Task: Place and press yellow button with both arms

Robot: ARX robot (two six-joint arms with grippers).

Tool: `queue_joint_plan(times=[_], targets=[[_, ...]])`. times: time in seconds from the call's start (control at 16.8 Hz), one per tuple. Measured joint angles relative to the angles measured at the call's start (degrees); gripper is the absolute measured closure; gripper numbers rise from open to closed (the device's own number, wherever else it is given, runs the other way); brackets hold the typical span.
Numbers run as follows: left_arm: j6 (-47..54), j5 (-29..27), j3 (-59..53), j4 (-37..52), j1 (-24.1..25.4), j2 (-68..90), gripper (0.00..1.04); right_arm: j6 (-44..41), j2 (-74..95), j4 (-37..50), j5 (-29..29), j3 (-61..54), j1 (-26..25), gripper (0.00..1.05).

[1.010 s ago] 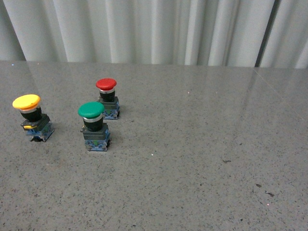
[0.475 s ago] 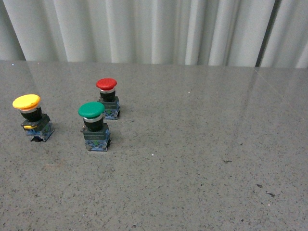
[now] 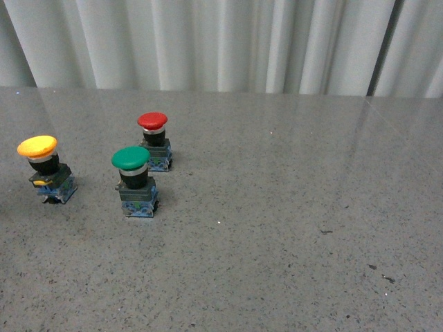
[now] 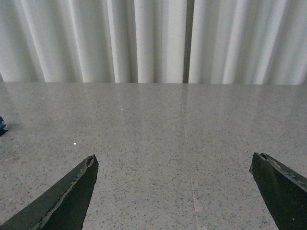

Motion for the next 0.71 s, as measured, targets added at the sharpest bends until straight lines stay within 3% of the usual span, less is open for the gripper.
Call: queue_joint_plan(times=[0.42,0.71], targets=[[-1.6,0.9,8.6,-3.4,-10.7,13.9,0.07,0.0,0.0,0.0,0.0,0.0,0.0,0.07],[-1.7,-2.9,8.2,-4.3,-14.9,17.3,0.07,0.0,0.0,0.0,0.0,0.0,0.0,0.07]])
